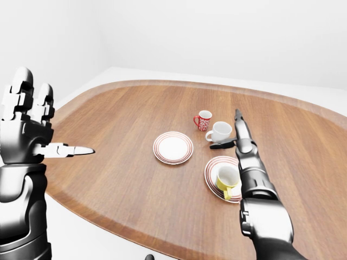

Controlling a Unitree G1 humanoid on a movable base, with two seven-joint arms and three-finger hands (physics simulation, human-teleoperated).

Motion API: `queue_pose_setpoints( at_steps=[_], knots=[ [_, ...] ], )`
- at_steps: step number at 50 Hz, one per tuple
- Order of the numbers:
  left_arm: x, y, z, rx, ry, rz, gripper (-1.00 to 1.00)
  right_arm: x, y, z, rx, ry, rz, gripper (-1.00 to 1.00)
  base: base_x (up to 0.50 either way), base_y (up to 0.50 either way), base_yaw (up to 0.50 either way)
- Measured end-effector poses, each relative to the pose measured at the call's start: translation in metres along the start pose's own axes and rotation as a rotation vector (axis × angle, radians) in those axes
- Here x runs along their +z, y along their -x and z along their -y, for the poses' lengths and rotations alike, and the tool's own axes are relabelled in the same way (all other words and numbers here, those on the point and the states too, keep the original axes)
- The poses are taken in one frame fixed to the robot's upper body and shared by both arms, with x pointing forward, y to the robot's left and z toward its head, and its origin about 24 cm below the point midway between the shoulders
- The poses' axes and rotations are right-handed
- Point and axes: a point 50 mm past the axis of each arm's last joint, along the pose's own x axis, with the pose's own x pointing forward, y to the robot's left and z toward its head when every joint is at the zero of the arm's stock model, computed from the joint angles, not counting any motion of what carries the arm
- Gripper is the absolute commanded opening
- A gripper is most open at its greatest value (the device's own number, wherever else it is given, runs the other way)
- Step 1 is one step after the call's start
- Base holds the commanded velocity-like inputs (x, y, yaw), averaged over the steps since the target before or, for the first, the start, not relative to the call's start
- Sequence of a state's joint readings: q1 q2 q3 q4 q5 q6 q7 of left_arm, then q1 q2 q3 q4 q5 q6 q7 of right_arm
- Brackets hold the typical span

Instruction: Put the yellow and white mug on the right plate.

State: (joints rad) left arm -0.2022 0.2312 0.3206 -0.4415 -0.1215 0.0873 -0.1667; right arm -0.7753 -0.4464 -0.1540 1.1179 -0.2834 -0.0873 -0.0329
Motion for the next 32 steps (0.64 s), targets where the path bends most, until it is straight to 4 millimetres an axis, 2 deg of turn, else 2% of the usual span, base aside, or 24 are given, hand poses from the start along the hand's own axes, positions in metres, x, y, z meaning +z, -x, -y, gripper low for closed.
queue_pose_setpoints(
  at_steps=[7, 14, 25, 32],
  knots=[
    [0.015, -0.002, 0.0, -0.003, -0.003, 0.068, 1.0, 0.038, 0.006, 0.011, 0.003, -0.042, 0.163, 1.0, 0.0, 0.0, 0.0],
    [0.04, -0.004, -0.001, -0.005, -0.002, 0.182, 1.0, 0.08, 0.026, 0.024, 0.004, -0.069, 0.341, 1.0, 0.0, 0.0, 0.0],
    [0.085, -0.003, -0.003, -0.001, 0.018, 0.393, 1.0, 0.158, 0.088, 0.05, -0.025, -0.052, 0.788, 1.0, 0.0, 0.0, 0.0],
    [0.112, 0.001, -0.005, 0.007, 0.052, 0.528, 1.0, 0.195, 0.138, 0.065, -0.059, -0.018, 1.054, 1.0, 0.0, 0.0, 0.0]
  ],
)
